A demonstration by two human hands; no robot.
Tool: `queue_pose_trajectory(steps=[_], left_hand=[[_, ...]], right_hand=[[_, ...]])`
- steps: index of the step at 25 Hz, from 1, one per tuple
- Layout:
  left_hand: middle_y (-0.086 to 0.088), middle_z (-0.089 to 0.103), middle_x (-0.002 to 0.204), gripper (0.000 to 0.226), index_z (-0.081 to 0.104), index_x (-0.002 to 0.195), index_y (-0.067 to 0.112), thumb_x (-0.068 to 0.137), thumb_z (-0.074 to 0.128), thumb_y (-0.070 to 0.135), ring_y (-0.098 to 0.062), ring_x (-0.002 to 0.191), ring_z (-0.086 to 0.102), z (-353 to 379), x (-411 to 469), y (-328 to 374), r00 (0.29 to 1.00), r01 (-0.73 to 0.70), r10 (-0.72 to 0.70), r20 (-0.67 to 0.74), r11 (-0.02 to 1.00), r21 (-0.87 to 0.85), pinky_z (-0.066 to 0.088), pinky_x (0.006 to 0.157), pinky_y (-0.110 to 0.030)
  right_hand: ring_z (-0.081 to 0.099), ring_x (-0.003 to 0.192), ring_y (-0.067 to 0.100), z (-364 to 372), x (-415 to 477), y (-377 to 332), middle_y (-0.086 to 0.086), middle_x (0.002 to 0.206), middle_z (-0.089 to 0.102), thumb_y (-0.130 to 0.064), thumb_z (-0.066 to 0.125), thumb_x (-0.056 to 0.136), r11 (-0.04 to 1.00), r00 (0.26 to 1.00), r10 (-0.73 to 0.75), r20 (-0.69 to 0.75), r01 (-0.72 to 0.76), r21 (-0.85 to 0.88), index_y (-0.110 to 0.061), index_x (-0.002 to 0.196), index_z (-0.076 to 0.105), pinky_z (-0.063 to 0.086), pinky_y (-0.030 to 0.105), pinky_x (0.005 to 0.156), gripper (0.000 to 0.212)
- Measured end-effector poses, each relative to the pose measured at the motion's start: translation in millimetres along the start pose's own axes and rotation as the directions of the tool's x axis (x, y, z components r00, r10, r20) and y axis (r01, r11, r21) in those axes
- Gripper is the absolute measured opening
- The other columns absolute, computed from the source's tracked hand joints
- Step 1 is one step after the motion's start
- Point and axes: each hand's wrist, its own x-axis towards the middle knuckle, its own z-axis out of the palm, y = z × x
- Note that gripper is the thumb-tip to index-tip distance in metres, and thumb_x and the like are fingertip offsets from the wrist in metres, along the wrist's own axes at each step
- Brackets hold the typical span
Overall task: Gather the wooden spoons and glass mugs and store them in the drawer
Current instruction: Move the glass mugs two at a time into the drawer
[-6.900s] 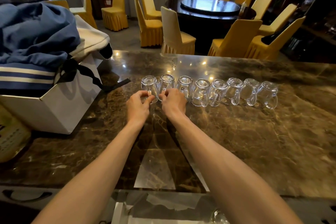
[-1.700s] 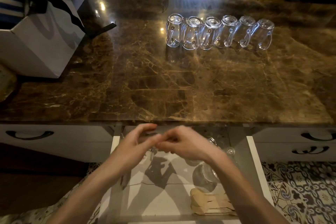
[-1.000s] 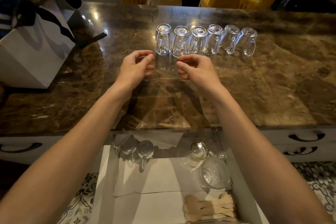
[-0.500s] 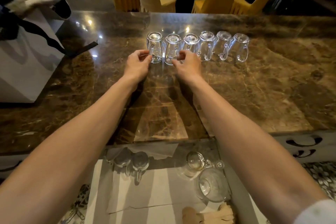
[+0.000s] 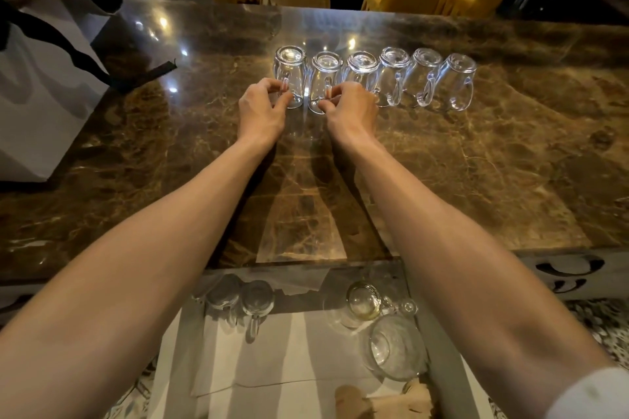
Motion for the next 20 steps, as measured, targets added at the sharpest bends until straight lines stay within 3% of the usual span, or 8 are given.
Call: queue_pose_trajectory(steps=[3, 6, 10, 14, 20], left_hand=[[-0.008, 0.062, 0.116, 0.019, 0.064, 0.107, 0.011, 0.089, 0.061, 0.018, -0.020, 0.103, 0.060, -1, -2, 1, 1.000, -0.004, 0.004, -0.014, 1.000, 0.018, 0.049, 0.092, -0.033], [-0.006, 0.064, 0.113, 0.015, 0.065, 0.102, 0.011, 0.088, 0.062, 0.016, -0.019, 0.099, 0.062, -6, -6, 1, 1.000, 0.010, -0.010, -0.005, 1.000, -0.018, 0.050, 0.089, -0.034], [-0.006, 0.068, 0.106, 0.016, 0.067, 0.103, 0.012, 0.089, 0.062, 0.017, -0.017, 0.096, 0.063, -12, -12, 5, 1.000, 0.006, -0.006, 0.006, 0.999, -0.031, 0.049, 0.081, -0.026], [-0.006, 0.069, 0.104, 0.015, 0.068, 0.100, 0.012, 0.088, 0.063, 0.018, -0.020, 0.093, 0.065, -18, -19, 7, 1.000, 0.006, -0.005, 0.021, 0.998, -0.061, 0.054, 0.081, -0.033], [-0.003, 0.068, 0.101, 0.010, 0.069, 0.094, 0.010, 0.086, 0.065, 0.015, -0.022, 0.092, 0.066, -30, -35, 3, 0.996, -0.074, 0.079, 0.037, 0.988, -0.135, 0.055, 0.083, -0.043]], right_hand=[[0.065, 0.091, 0.019, 0, -2, -1, 0.007, 0.096, 0.072, -0.021, 0.066, 0.086, 1.000, 1.000, -0.001, 0.002, 0.001, -0.021, -0.011, 0.094, 0.069, 0.051, 0.030, 0.082, 0.014], [0.063, 0.083, 0.016, -3, -8, -2, 0.006, 0.092, 0.071, -0.020, 0.066, 0.086, 1.000, 1.000, -0.022, 0.000, 0.022, -0.020, -0.010, 0.090, 0.069, 0.046, 0.025, 0.071, 0.011], [0.065, 0.085, 0.019, -4, -14, -3, 0.006, 0.091, 0.071, -0.020, 0.066, 0.086, 0.999, 1.000, -0.025, 0.004, 0.025, -0.022, -0.010, 0.091, 0.068, 0.047, 0.027, 0.072, 0.012], [0.058, 0.075, 0.014, -9, -21, -3, 0.005, 0.088, 0.071, -0.021, 0.065, 0.087, 0.998, 0.999, -0.047, -0.003, 0.046, -0.033, -0.010, 0.089, 0.068, 0.041, 0.025, 0.067, 0.012], [0.066, 0.084, 0.019, -24, -36, 0, 0.005, 0.089, 0.072, -0.021, 0.065, 0.087, 0.995, 0.995, -0.099, -0.007, 0.099, 0.014, -0.009, 0.093, 0.069, 0.054, 0.038, 0.080, 0.014]])
